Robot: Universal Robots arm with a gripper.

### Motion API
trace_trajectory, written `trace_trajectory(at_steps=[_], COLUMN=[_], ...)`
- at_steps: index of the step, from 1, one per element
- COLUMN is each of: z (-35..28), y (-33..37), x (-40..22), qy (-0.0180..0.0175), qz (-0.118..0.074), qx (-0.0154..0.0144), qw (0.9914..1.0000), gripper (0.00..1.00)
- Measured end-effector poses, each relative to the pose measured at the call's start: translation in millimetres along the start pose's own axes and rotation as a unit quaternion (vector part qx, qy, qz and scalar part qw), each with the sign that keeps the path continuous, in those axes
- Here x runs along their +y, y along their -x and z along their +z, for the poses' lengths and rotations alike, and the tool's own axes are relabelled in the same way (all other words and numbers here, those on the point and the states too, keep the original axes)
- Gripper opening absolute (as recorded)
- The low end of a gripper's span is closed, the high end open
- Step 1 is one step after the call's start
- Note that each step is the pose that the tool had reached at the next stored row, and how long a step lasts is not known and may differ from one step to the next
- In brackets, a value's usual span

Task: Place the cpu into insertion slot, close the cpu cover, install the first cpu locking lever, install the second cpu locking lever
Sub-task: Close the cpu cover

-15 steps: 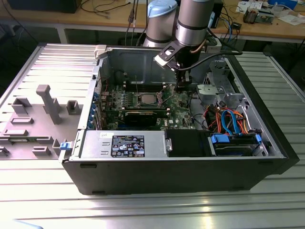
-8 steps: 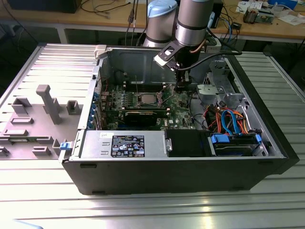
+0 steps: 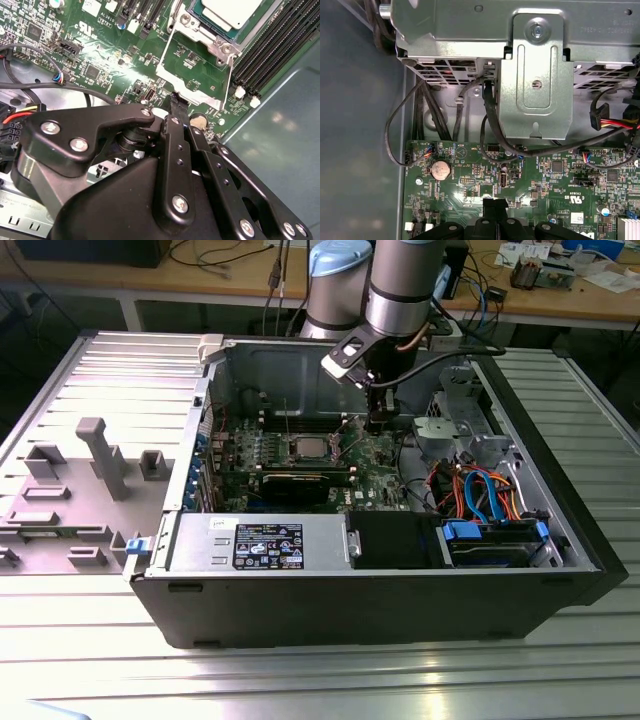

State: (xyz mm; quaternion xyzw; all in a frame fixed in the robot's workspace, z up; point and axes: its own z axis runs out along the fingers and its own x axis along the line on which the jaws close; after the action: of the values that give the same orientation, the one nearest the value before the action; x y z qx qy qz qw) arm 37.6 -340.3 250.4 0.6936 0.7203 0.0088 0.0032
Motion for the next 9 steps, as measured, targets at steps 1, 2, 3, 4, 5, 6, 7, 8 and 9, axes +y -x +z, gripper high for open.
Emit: trace_trajectory(at_steps=[1, 2, 3, 4, 5, 6, 7, 8, 9], z=[0.0, 0.0, 0.0, 0.0, 0.0, 0.0, 0.0, 0.0, 0.0], y=[0.0, 0.0, 0.0, 0.0, -0.1, 0.0, -0.1, -0.1, -0.1], x=[-0.2, -0.4, -0.6, -0.9, -1.2, -1.4, -1.7, -2.0, -2.1], qy=[0.0000, 0.0000, 0.0000, 0.0000, 0.0000, 0.0000, 0.0000, 0.0000, 0.0000], qz=[0.000, 0.000, 0.000, 0.000, 0.000, 0.000, 0.000, 0.000, 0.000], qx=[0.0000, 0.0000, 0.0000, 0.0000, 0.0000, 0.0000, 0.0000, 0.0000, 0.0000], qw=[1.00000, 1.00000, 1.00000, 1.00000, 1.00000, 1.00000, 1.00000, 1.00000, 1.00000], gripper=[0.11, 0.11, 0.11, 0.11, 0.11, 0.11, 0.11, 0.11, 0.11])
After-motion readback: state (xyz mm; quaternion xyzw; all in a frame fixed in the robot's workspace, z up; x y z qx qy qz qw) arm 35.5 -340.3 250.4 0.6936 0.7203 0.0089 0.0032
